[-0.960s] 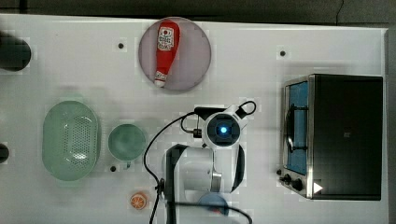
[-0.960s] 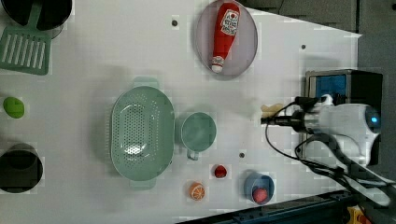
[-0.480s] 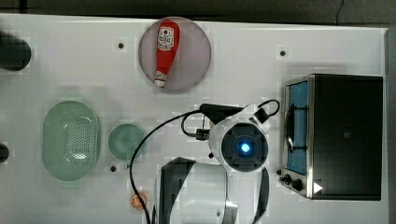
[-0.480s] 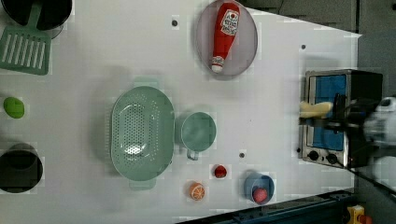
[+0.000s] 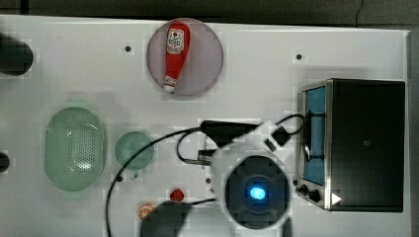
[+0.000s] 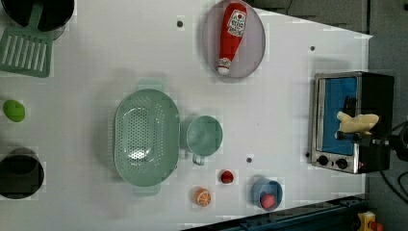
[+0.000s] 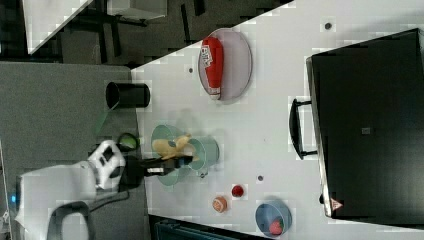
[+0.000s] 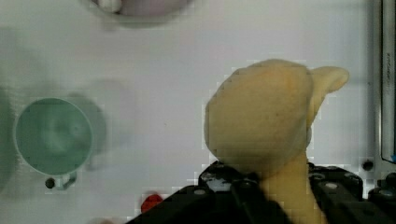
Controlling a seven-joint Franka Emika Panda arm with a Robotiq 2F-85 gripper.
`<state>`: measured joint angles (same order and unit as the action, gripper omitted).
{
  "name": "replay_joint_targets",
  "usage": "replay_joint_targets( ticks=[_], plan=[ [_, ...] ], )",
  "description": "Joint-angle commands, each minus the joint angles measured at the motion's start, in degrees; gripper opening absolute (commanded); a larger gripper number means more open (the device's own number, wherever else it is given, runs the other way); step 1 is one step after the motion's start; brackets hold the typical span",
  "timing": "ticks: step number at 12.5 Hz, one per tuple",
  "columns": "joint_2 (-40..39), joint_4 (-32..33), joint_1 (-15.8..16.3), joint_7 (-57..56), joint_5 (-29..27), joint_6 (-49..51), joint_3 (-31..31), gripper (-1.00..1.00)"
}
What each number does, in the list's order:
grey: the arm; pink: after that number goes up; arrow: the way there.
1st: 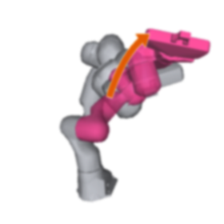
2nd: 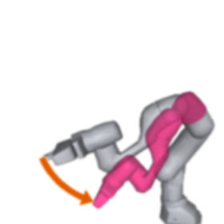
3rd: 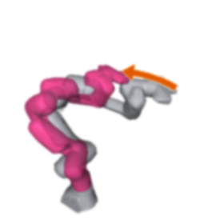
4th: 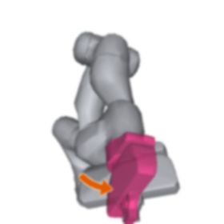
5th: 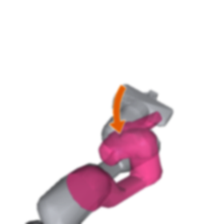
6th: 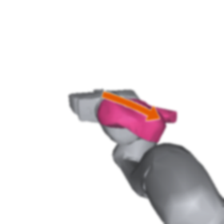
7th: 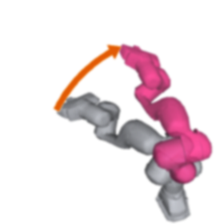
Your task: Pick Banana and place it in mug.
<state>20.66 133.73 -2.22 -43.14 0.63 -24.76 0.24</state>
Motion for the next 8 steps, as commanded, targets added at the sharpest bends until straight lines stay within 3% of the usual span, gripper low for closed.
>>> replay_joint_targets(
  ticks=[1, 5, 8],
  plan=[
    [-3.5, 1.0, 3.5, 15.4, -0.4, 1.8, -10.7, -0.46],
    [-6.9, 1.0, 3.9, 32.3, -7.8, -1.1, -20.7, -0.46],
    [-11.9, 1.0, 3.9, 37.9, -8.6, -8.8, -23.9, -0.46]
  ],
)
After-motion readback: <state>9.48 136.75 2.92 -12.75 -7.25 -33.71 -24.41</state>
